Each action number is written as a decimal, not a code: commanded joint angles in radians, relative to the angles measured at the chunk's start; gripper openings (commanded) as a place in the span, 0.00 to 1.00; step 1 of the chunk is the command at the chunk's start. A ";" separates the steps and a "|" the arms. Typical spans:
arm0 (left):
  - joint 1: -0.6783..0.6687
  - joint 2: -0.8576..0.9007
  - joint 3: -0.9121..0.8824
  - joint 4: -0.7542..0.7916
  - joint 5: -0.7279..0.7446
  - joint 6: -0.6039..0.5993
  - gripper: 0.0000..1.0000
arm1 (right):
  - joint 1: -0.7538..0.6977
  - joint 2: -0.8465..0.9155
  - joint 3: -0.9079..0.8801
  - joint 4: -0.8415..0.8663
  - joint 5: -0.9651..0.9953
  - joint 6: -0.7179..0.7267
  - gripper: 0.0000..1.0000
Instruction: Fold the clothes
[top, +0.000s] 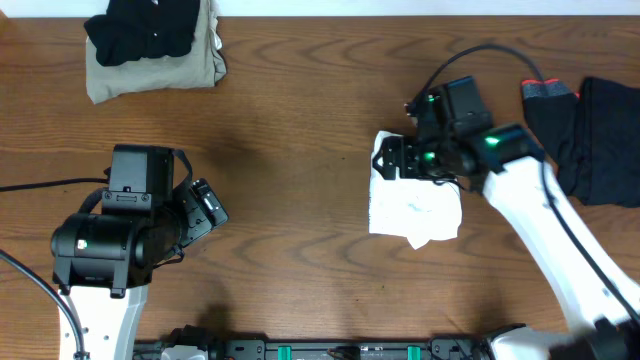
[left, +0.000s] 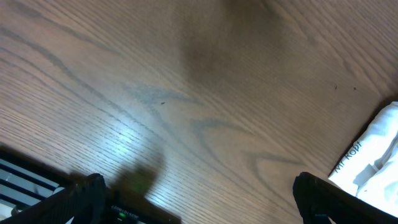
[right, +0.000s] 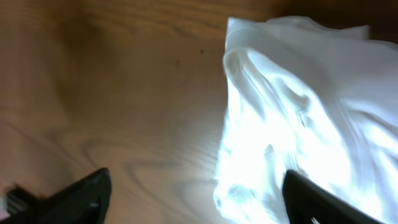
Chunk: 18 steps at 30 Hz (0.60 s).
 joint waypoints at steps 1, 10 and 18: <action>0.006 0.004 -0.003 -0.003 -0.011 0.017 0.98 | -0.005 -0.061 0.027 -0.097 0.146 -0.097 0.91; 0.006 0.020 -0.003 0.010 -0.011 0.016 0.98 | -0.002 -0.010 -0.093 -0.153 0.163 -0.081 0.92; 0.006 0.022 -0.003 0.008 -0.007 0.017 0.98 | -0.002 0.079 -0.166 -0.058 0.055 -0.082 0.86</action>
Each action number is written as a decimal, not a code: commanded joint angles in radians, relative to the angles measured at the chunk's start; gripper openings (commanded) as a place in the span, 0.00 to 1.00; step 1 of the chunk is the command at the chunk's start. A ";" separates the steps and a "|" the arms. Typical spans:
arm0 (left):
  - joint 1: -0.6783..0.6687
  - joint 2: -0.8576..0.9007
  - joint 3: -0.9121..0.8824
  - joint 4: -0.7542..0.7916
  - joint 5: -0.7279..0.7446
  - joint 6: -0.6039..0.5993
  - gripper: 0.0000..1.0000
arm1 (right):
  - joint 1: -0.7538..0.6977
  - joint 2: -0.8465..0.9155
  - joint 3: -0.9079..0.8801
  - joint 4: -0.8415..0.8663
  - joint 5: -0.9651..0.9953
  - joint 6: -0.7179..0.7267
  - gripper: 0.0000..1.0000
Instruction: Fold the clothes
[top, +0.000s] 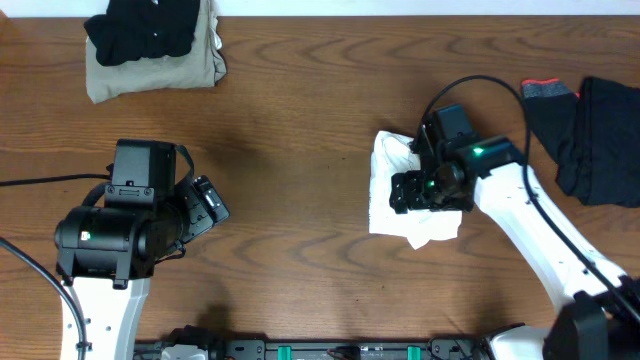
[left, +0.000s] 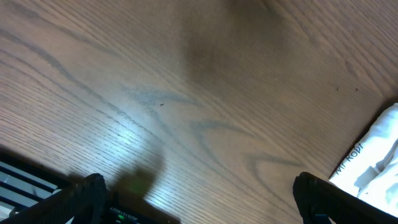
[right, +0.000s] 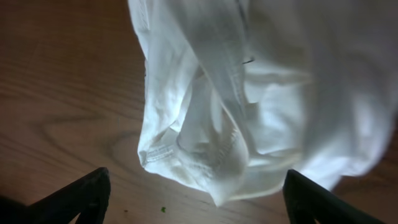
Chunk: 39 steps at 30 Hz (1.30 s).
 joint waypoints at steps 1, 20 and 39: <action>0.006 0.001 -0.002 -0.003 -0.007 0.016 0.98 | -0.002 0.027 -0.007 0.005 -0.044 -0.009 0.86; 0.006 0.001 -0.002 -0.003 -0.007 0.017 0.98 | 0.031 0.138 -0.007 0.055 -0.048 0.027 0.41; 0.006 0.001 -0.002 -0.003 -0.008 0.017 0.98 | 0.105 0.136 0.020 0.090 -0.141 0.067 0.01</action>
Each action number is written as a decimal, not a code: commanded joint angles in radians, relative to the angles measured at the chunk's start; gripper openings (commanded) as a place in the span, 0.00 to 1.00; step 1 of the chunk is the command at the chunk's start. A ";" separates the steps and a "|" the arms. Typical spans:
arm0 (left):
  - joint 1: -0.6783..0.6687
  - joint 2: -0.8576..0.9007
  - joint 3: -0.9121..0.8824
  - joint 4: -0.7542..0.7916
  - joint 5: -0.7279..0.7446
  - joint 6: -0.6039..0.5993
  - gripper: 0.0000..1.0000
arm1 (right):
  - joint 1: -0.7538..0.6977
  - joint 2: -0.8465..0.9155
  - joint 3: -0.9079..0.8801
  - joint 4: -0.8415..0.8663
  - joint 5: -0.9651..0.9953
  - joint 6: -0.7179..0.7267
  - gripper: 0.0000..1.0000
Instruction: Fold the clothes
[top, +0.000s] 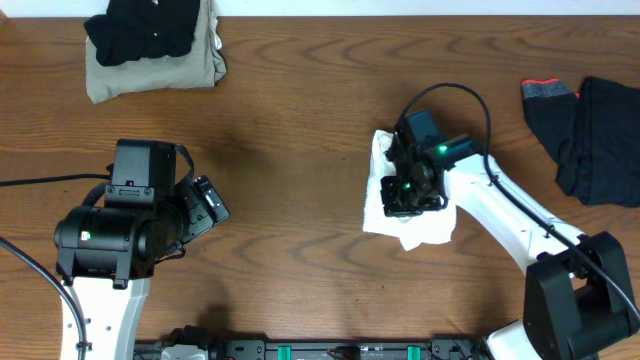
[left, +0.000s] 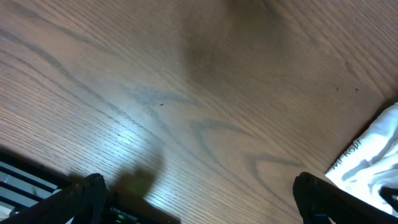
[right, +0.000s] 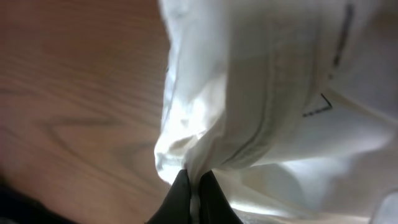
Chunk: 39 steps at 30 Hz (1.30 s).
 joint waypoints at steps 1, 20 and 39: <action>0.006 0.000 -0.002 -0.003 -0.008 0.017 0.98 | 0.023 0.002 0.032 0.003 -0.064 0.010 0.01; 0.006 0.000 -0.002 -0.003 -0.007 0.016 0.98 | 0.071 0.002 0.051 0.235 -0.211 -0.108 0.22; 0.006 0.000 -0.002 -0.014 -0.008 0.017 0.98 | 0.042 -0.153 0.055 0.179 -0.056 0.006 0.70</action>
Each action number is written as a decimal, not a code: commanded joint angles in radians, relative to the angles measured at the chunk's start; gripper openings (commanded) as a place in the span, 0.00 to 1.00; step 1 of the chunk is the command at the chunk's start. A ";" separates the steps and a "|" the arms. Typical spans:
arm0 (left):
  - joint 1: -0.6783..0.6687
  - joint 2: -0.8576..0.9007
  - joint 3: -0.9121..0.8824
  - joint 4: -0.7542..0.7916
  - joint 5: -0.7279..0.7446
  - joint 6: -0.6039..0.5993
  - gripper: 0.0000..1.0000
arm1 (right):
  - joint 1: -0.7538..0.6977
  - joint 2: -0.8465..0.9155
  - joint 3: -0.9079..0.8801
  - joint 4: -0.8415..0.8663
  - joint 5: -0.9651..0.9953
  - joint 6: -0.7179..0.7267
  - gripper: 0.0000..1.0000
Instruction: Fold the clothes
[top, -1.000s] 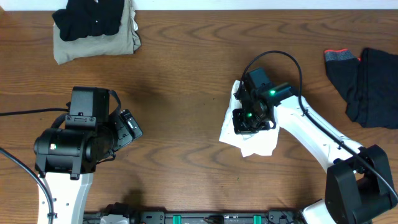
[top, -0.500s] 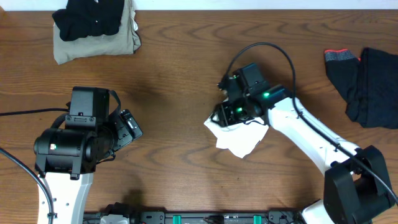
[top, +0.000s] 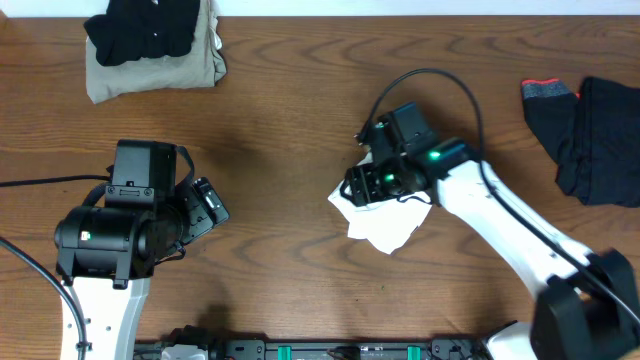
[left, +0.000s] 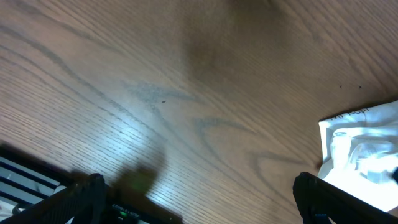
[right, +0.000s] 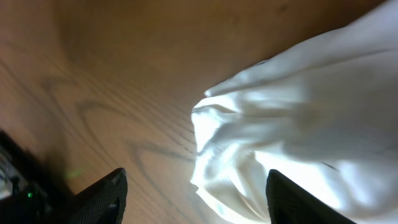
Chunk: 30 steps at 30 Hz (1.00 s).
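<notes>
A crumpled white garment (top: 385, 222) lies on the wooden table right of centre; it also shows in the right wrist view (right: 305, 124) and at the right edge of the left wrist view (left: 360, 152). My right gripper (top: 366, 184) hangs over the garment's upper-left edge. In its own view the right gripper (right: 194, 177) is open, fingers (right: 102, 196) wide apart, gripping nothing. My left gripper (top: 208, 206) rests far to the left, open (left: 198, 182) over bare wood.
A folded stack, black cloth on khaki (top: 155, 42), sits at the back left. Dark garments (top: 600, 140) and a red-trimmed piece (top: 548, 90) lie at the far right. A black rail (top: 350, 350) runs along the table's front edge.
My right gripper was shut on a fold of the white garment; now it is open and further left. The garment lies further left and flatter. The left arm has not moved.
My right gripper stood open at the white garment's upper-left corner, then open over its middle. It was then shut on a fold of it. Now the garment has shifted left and the gripper is open. The left arm stayed still throughout.
</notes>
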 joint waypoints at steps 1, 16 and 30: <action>0.006 0.000 -0.002 0.000 -0.008 0.016 0.98 | -0.022 -0.097 0.020 -0.022 0.053 0.074 0.70; 0.006 0.000 -0.002 0.005 -0.008 0.016 0.98 | -0.023 0.061 0.016 -0.045 0.170 0.444 0.64; 0.006 0.000 -0.002 -0.006 -0.008 0.017 0.98 | -0.022 0.150 0.016 0.100 0.171 0.480 0.47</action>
